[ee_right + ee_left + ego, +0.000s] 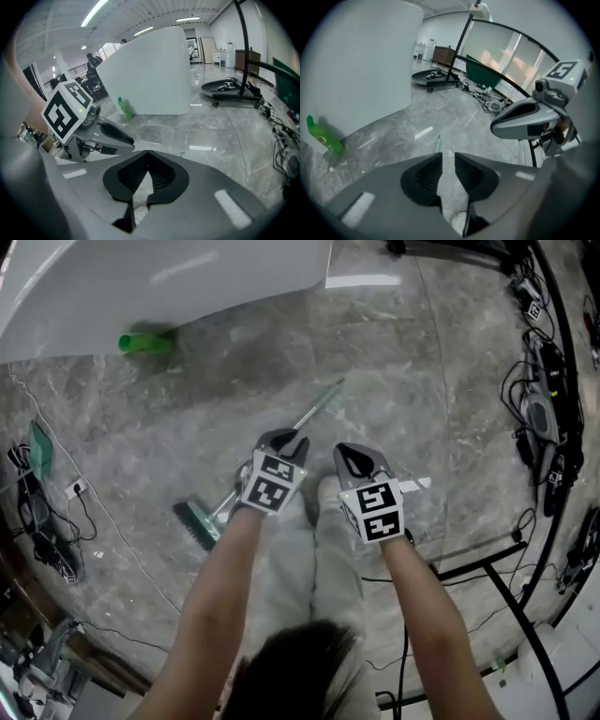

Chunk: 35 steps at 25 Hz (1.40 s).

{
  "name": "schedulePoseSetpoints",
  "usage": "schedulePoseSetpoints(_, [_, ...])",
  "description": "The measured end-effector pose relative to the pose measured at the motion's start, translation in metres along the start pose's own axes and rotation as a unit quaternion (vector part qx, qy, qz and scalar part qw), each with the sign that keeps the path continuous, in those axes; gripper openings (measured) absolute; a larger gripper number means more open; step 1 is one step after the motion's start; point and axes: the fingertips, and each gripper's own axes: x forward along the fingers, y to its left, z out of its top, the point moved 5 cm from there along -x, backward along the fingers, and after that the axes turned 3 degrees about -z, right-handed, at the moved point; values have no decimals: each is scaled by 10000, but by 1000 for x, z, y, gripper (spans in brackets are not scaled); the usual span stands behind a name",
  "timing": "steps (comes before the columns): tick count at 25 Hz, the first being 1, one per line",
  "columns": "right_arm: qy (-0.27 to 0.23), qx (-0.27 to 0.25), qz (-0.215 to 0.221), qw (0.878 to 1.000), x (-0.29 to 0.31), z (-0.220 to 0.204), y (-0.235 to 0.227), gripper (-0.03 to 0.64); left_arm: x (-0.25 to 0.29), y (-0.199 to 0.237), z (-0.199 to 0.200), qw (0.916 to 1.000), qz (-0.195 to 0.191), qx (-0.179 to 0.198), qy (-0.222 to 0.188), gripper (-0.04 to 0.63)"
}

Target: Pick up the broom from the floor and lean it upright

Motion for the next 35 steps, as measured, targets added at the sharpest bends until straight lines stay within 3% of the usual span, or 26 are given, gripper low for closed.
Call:
schedulePoseSetpoints(5, [196, 545, -236, 9980, 27, -43, -16, 2, 54, 15, -26, 9984, -74, 166, 527, 91])
schedulePoseSetpoints(9, [369, 701, -265, 9965, 46, -67, -20, 2, 89, 29, -48, 9944, -69, 425, 961, 89])
schedulePoseSetpoints(13, [457, 675, -269, 9963, 67, -75, -21, 2, 118, 42, -71, 9884, 22, 597, 1397, 89])
schedulePoseSetpoints(20, [445, 283, -232, 9983, 93, -71, -28, 2, 154, 48, -81, 9820, 85, 760, 1727, 89])
schedulePoseSetpoints(30, [588, 108, -335, 9976, 96, -80, -44, 2, 164, 49, -88, 9837, 400, 756, 1580, 74])
schedulePoseSetpoints(35, [622, 12, -288, 9976, 84, -80, -40, 2, 150, 49, -71, 9873, 435, 703, 1356, 72])
